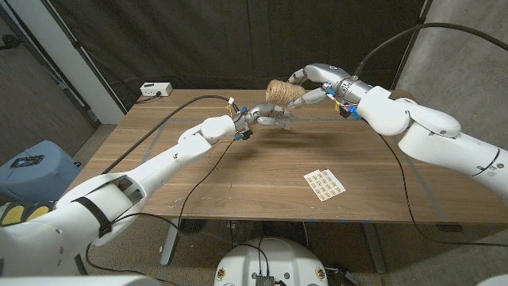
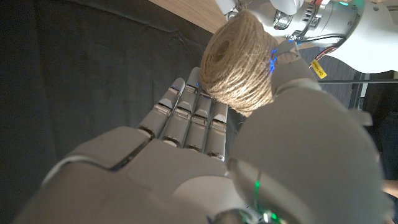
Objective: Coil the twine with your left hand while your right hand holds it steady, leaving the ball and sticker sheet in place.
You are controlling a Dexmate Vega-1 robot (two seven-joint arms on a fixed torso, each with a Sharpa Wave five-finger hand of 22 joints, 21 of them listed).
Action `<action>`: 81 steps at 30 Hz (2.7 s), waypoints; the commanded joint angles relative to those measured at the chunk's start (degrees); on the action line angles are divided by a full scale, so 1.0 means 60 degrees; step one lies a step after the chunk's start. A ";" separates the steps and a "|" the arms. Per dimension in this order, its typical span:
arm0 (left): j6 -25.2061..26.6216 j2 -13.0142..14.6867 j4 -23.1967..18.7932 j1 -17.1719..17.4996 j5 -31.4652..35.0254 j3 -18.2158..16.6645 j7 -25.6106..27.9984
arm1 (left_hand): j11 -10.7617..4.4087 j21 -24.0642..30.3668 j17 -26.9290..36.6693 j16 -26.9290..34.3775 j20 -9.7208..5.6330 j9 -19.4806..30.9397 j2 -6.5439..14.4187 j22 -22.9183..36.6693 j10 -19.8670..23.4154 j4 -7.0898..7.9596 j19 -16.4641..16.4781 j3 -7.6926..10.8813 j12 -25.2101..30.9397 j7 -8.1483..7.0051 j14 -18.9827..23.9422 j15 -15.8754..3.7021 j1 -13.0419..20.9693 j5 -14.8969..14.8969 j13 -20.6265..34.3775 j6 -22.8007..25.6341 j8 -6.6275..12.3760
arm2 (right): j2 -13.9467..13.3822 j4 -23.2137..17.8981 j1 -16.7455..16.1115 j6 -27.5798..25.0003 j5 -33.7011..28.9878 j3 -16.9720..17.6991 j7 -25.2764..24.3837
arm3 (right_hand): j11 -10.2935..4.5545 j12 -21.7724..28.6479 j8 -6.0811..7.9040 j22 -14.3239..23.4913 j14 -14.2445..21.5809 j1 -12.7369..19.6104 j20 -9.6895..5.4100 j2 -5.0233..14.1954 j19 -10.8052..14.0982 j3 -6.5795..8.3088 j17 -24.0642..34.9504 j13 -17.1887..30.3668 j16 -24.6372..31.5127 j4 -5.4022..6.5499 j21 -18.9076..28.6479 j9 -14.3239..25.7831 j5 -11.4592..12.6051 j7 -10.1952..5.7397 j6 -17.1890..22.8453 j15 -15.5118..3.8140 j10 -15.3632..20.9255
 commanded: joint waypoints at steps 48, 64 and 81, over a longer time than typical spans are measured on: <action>0.0520 0.0003 -0.0947 0.0590 0.0064 -0.0049 0.1024 | -0.0157 0.0154 -0.0031 0.0296 -0.0014 0.0011 0.0501 0.0065 0.1692 0.0068 0.0602 -0.0493 -0.0331 0.0209 0.1284 -0.0263 -0.0149 0.0062 0.0021 0.1652 -0.0002 | 0.0382 0.0749 0.1019 0.0166 -0.1103 -0.0697 0.0100 | -0.1044 0.0127 0.0048 0.0025 0.0303 0.0475 -0.0101 0.0647 0.0199 -0.0142 0.0081 0.0013 0.0080 0.0021 0.0032 0.0037 0.0034 -0.0828 0.1117 -0.1350 0.1253; 0.0705 -0.0072 -0.1061 0.0604 0.0119 -0.0002 0.1136 | -0.0164 0.0200 0.0003 0.0399 -0.0054 0.0023 0.0532 0.0065 0.2222 0.0060 0.0822 -0.0558 -0.0281 0.0219 0.1668 -0.0359 -0.0208 0.0054 0.0084 0.2090 0.0101 | 0.0384 0.0980 0.1236 0.0360 -0.1235 -0.0841 0.0282 | -0.0926 0.0119 0.0033 0.0024 0.0302 0.0485 -0.0114 0.0689 0.0210 -0.0177 0.0111 0.0040 0.0072 0.0026 0.0026 0.0035 0.0030 -0.0848 0.1149 -0.1376 0.1203; 0.0899 -0.0138 -0.1247 0.0580 0.0165 0.0164 0.1022 | -0.0151 0.0178 0.0024 0.0414 -0.0041 0.0032 0.0550 0.0068 0.2241 0.0055 0.0825 -0.0600 -0.0343 0.0275 0.1744 -0.0350 -0.0230 0.0056 0.0151 0.2129 0.0084 | 0.0566 0.1368 0.1600 0.0355 -0.1636 -0.1117 0.0455 | -0.0906 0.0126 0.0015 0.0023 0.0305 0.0495 -0.0131 0.0712 0.0232 -0.0212 0.0123 0.0095 0.0045 0.0022 0.0023 0.0036 0.0023 -0.0840 0.1174 -0.1375 0.1157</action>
